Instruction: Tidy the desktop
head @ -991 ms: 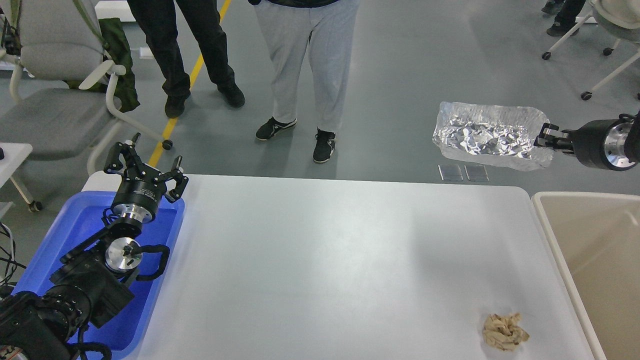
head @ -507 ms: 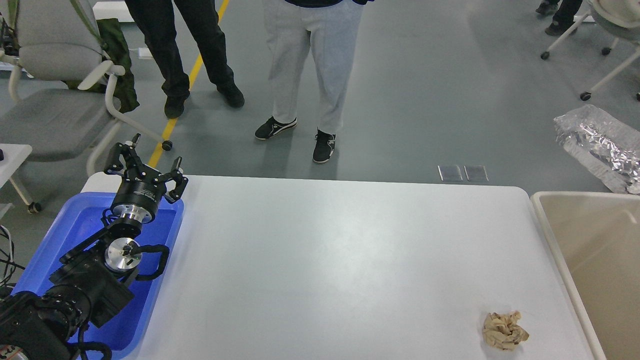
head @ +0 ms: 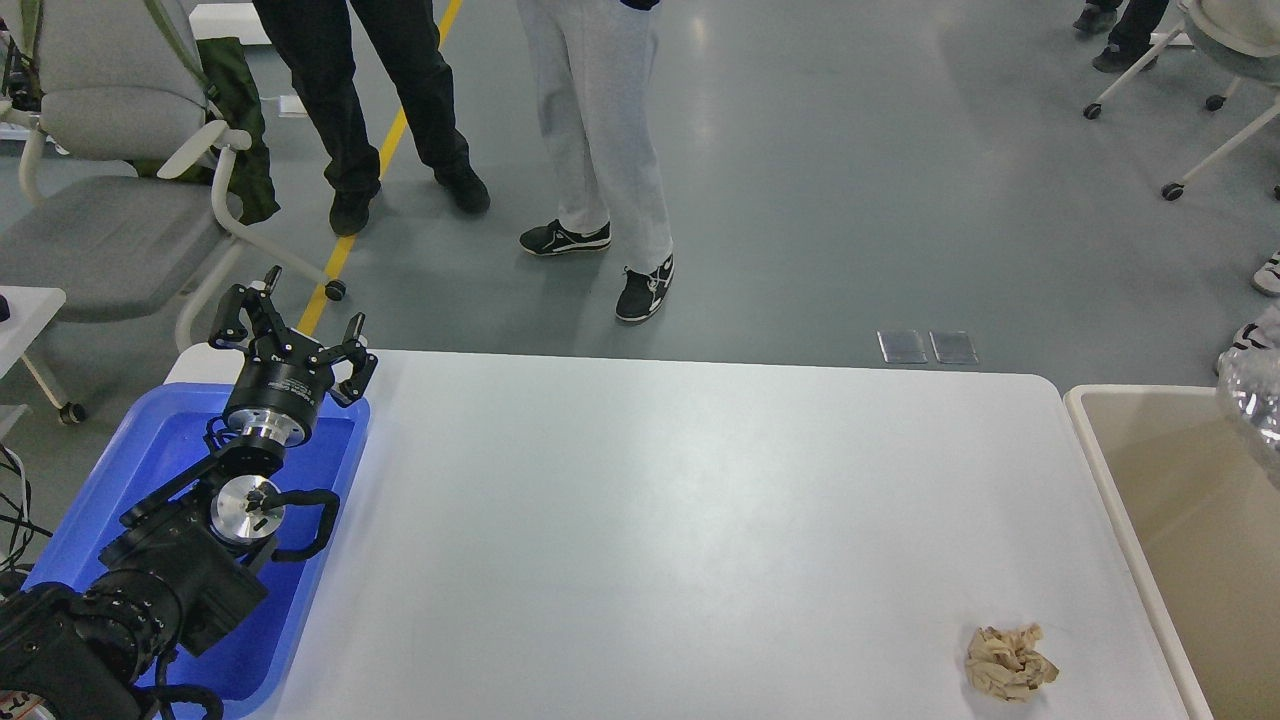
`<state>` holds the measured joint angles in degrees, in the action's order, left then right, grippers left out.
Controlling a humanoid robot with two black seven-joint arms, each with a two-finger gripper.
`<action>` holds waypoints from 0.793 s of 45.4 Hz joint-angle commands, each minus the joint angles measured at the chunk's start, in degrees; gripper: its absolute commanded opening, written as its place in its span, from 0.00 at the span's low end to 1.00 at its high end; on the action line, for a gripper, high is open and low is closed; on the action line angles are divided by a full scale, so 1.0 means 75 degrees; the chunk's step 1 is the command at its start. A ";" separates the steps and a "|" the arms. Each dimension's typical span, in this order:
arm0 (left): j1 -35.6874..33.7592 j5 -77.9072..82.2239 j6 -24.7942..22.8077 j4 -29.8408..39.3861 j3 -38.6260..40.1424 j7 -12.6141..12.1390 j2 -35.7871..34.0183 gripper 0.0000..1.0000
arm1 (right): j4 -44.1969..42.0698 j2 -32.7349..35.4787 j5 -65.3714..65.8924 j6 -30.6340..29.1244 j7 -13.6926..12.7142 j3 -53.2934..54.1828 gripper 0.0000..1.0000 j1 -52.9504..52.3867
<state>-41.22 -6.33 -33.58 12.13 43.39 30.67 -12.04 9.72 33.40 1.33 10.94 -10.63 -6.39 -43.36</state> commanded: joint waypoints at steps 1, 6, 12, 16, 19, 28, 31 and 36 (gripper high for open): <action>0.0000 0.0000 0.0001 0.0000 -0.0008 0.0000 0.0000 1.00 | -0.0440 -0.0364 -0.0236 0.0206 -0.0036 0.0781 0.00 0.0988; 0.0000 0.0000 0.0001 0.0000 -0.0008 0.0000 0.0000 1.00 | -0.0440 -0.0376 -0.0236 0.0206 0.0011 0.0922 0.00 0.1234; 0.0000 0.0000 0.0001 0.0000 -0.0008 0.0000 0.0000 1.00 | -0.0440 -0.0434 -0.0247 0.0183 0.0047 0.1027 0.00 0.1351; 0.0000 0.0000 0.0001 0.0000 -0.0008 0.0000 0.0000 1.00 | -0.0440 -0.0469 -0.0236 0.0171 0.0047 0.1098 0.00 0.1386; 0.0000 0.0000 0.0001 0.0000 -0.0008 0.0000 0.0000 1.00 | -0.0428 -0.0481 -0.0236 0.0159 0.0058 0.1098 0.30 0.1386; 0.0000 0.0000 0.0001 0.0000 0.0004 0.0000 0.0000 1.00 | -0.0382 -0.0598 -0.0236 0.0147 0.0058 0.1121 0.92 0.1375; 0.0000 0.0000 0.0001 0.0000 -0.0008 0.0000 0.0000 1.00 | -0.0335 -0.0598 -0.0236 0.0147 0.0058 0.1133 0.97 0.1352; 0.0000 0.0000 0.0001 0.0000 -0.0008 0.0000 0.0000 1.00 | -0.0300 -0.0598 -0.0236 0.0124 0.0047 0.1133 0.99 0.1211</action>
<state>-41.22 -6.32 -33.57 12.13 43.34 30.67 -12.04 6.96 29.32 -0.41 12.05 -10.24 1.72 -33.45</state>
